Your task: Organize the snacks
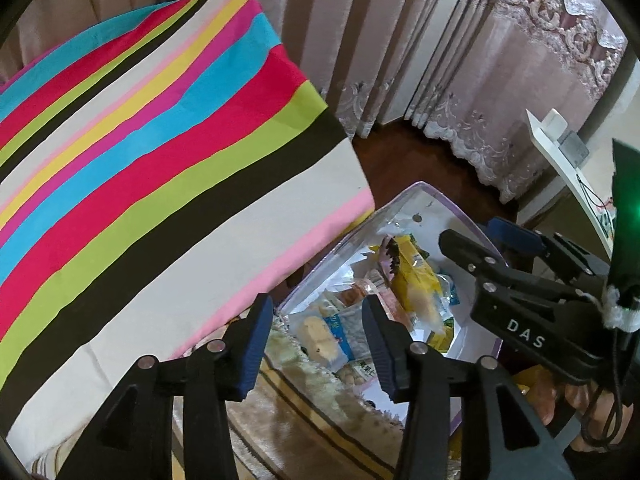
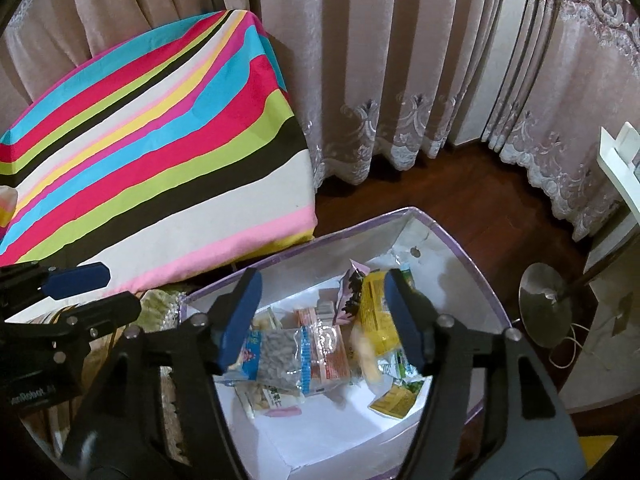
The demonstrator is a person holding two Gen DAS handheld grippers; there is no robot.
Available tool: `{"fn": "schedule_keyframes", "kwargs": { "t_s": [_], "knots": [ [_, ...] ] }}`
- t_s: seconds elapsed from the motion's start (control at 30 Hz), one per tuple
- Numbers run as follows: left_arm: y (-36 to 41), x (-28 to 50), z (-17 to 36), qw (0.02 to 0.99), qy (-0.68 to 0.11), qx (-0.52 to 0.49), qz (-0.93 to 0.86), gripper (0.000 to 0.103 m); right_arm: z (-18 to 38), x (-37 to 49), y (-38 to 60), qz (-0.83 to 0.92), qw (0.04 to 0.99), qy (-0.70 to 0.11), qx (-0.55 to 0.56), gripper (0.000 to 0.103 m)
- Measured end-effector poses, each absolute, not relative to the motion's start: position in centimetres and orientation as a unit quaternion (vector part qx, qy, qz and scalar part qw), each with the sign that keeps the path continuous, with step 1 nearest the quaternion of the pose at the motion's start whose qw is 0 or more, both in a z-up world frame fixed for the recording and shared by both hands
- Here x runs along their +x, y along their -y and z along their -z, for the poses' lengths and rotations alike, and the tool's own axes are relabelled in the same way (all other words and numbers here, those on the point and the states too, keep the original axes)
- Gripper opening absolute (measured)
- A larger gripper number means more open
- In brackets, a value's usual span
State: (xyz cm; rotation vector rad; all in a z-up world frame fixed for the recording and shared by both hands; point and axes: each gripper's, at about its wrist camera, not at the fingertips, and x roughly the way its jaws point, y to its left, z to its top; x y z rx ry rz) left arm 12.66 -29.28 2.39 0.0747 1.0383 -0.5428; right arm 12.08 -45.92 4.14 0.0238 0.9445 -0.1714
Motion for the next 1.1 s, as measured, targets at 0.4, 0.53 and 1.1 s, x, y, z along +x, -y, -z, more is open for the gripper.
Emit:
{"fn": "schedule_keyframes", "kwargs": {
  "t_s": [0.4,0.53,1.1],
  "knots": [
    [28.2,10.5,-1.0,0.793,-0.543,-0.024,0.276,0.056,-4.5,10.7,45.6,0.108,0.877,-0.467,-0.002,0.07],
    [28.2,8.9,-0.2,0.782,-0.557,-0.038,0.277,0.06,-4.7,8.9,45.3,0.119,0.87,-0.478,-0.012,0.07],
    [28.6,8.5,0.4,0.783,-0.552,-0.068,0.279,0.084,-4.4,6.1,47.2,0.147,0.855,-0.496,0.004,0.07]
  ]
}}
